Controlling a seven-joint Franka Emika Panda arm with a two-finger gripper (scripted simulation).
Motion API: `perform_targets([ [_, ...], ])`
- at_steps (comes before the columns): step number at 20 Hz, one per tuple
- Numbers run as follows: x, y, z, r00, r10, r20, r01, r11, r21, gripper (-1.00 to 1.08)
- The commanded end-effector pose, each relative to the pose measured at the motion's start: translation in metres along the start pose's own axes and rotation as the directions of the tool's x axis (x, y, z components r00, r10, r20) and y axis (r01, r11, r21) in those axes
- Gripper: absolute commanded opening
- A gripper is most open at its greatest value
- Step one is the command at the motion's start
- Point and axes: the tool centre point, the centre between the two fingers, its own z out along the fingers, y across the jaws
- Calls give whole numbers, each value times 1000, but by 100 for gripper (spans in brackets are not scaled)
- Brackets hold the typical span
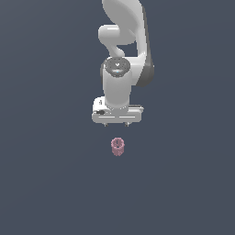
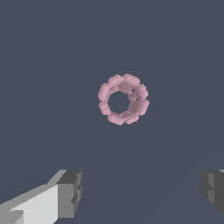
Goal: Pick up the object and move it to a goal position.
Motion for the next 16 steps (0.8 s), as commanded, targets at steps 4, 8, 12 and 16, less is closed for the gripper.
perform_targets([
  [4,-1,1,0,1000,-4,3,4,1000,-1,100],
  [8,-4,6,2,1000,-18,14,18,1000,-5,100],
  [12,-6,9,2,1000,-21,21,21,1000,-7,100],
  [16,-5,8,3,1000,-25,19,25,1000,-6,100],
])
